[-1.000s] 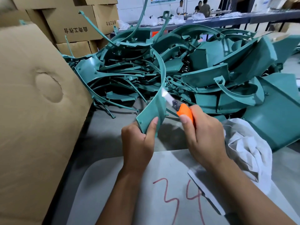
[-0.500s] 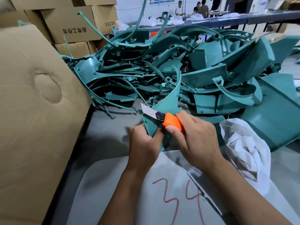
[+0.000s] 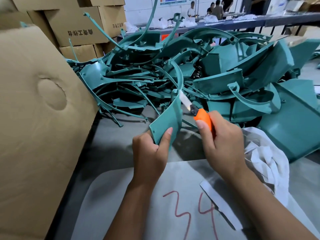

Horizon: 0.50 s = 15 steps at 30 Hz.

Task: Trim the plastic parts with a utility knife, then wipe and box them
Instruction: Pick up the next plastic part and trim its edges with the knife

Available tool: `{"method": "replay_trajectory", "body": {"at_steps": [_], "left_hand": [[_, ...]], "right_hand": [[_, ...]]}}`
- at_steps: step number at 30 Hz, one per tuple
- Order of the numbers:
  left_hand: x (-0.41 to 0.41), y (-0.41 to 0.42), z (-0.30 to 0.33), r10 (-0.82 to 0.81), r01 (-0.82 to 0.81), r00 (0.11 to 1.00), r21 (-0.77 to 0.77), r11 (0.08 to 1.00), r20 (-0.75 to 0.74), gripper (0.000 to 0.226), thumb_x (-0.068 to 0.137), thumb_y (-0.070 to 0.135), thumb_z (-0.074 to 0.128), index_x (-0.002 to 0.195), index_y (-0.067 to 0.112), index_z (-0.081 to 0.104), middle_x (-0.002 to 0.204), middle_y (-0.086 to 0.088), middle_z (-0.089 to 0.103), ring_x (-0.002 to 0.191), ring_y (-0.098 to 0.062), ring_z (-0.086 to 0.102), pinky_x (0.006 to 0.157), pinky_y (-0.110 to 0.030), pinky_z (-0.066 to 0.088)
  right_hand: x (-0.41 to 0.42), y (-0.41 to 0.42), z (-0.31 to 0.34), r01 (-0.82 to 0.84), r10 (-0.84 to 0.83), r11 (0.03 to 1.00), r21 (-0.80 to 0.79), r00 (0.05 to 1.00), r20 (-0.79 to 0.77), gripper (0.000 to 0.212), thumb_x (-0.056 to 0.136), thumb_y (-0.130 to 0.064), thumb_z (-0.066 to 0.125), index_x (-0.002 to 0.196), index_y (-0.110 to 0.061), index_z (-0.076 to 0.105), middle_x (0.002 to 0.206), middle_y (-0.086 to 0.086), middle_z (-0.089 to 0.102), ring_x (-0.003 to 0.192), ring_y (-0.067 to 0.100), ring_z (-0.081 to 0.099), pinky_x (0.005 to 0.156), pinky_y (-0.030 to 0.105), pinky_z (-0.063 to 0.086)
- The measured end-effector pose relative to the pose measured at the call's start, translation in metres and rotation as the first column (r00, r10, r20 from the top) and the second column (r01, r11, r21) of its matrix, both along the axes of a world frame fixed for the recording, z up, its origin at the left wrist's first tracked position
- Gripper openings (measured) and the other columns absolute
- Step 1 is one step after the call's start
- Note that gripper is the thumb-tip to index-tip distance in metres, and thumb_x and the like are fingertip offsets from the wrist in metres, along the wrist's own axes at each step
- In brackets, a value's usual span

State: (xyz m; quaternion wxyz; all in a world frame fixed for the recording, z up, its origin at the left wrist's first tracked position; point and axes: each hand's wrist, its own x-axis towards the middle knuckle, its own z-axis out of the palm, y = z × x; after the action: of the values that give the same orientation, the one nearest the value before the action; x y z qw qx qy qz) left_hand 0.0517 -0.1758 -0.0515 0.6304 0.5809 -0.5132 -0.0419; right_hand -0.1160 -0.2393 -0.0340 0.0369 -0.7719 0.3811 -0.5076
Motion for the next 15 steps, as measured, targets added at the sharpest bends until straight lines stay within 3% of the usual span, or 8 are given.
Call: {"method": "replay_trajectory", "body": {"at_steps": [1, 3, 6, 8, 12, 15], "left_hand": [[0.001, 0.001, -0.001, 0.027, -0.028, 0.999, 0.009, 1.000, 0.047, 0.026, 0.092, 0.044, 0.065, 0.080, 0.022, 0.068, 0.070, 0.022, 0.068, 0.060, 0.004, 0.062, 0.052, -0.019, 0.048], [0.003, 0.003, 0.000, 0.074, -0.081, 0.987, 0.042, 0.996, 0.144, 0.039, 0.091, 0.039, 0.064, 0.057, 0.031, 0.049, 0.055, 0.024, 0.056, 0.049, 0.004, 0.050, 0.047, -0.011, 0.034], [0.007, 0.005, 0.003, 0.117, -0.141, 0.960, 0.079, 0.987, 0.254, 0.042, 0.090, 0.036, 0.062, 0.056, 0.033, 0.036, 0.044, 0.016, 0.037, 0.045, 0.000, 0.039, 0.048, -0.016, 0.026], [0.010, 0.005, 0.002, 0.145, -0.174, 0.947, 0.077, 0.982, 0.286, 0.040, 0.092, 0.034, 0.066, 0.060, 0.026, 0.043, 0.045, 0.017, 0.031, 0.044, -0.001, 0.036, 0.049, -0.021, 0.024], [0.018, 0.006, 0.003, 0.231, -0.255, 0.927, 0.044, 0.966, 0.297, 0.031, 0.092, 0.022, 0.078, 0.069, 0.005, 0.066, 0.044, 0.020, 0.024, 0.044, 0.006, 0.042, 0.044, -0.008, 0.024], [0.022, 0.005, 0.004, 0.269, -0.287, 0.901, 0.003, 0.958, 0.340, 0.030, 0.091, 0.019, 0.079, 0.067, 0.007, 0.065, 0.048, 0.024, 0.025, 0.050, 0.011, 0.046, 0.045, -0.003, 0.025]], "right_hand": [[0.004, 0.004, 0.000, -0.069, 0.068, 0.997, -0.030, 0.998, -0.014, 0.044, 0.109, -0.055, 0.034, 0.084, -0.020, 0.046, 0.067, -0.011, 0.040, 0.056, 0.016, 0.042, 0.054, 0.033, 0.031], [0.013, 0.011, -0.001, -0.170, 0.165, 0.984, -0.058, 0.982, -0.091, 0.048, 0.109, -0.057, 0.033, 0.087, -0.019, 0.053, 0.071, -0.011, 0.044, 0.056, 0.014, 0.044, 0.051, 0.032, 0.037], [0.016, 0.012, -0.004, -0.162, 0.147, 0.984, -0.069, 0.972, -0.182, 0.047, 0.108, -0.058, 0.036, 0.089, -0.019, 0.055, 0.071, -0.012, 0.045, 0.055, 0.014, 0.044, 0.050, 0.034, 0.041], [0.013, 0.007, -0.004, -0.113, 0.106, 0.993, -0.032, 0.981, -0.160, 0.046, 0.107, -0.058, 0.035, 0.088, -0.020, 0.053, 0.068, -0.012, 0.044, 0.054, 0.014, 0.044, 0.051, 0.034, 0.038], [-0.001, -0.006, -0.002, 0.090, -0.083, 0.993, 0.073, 0.992, -0.099, 0.035, 0.106, -0.054, 0.039, 0.085, -0.027, 0.041, 0.061, -0.014, 0.034, 0.056, 0.021, 0.040, 0.059, 0.034, 0.025], [-0.004, -0.006, 0.001, -0.024, 0.025, 0.999, 0.033, 0.999, -0.047, 0.036, 0.108, -0.051, 0.039, 0.083, -0.025, 0.043, 0.063, -0.014, 0.034, 0.055, 0.017, 0.040, 0.057, 0.033, 0.027]]}}
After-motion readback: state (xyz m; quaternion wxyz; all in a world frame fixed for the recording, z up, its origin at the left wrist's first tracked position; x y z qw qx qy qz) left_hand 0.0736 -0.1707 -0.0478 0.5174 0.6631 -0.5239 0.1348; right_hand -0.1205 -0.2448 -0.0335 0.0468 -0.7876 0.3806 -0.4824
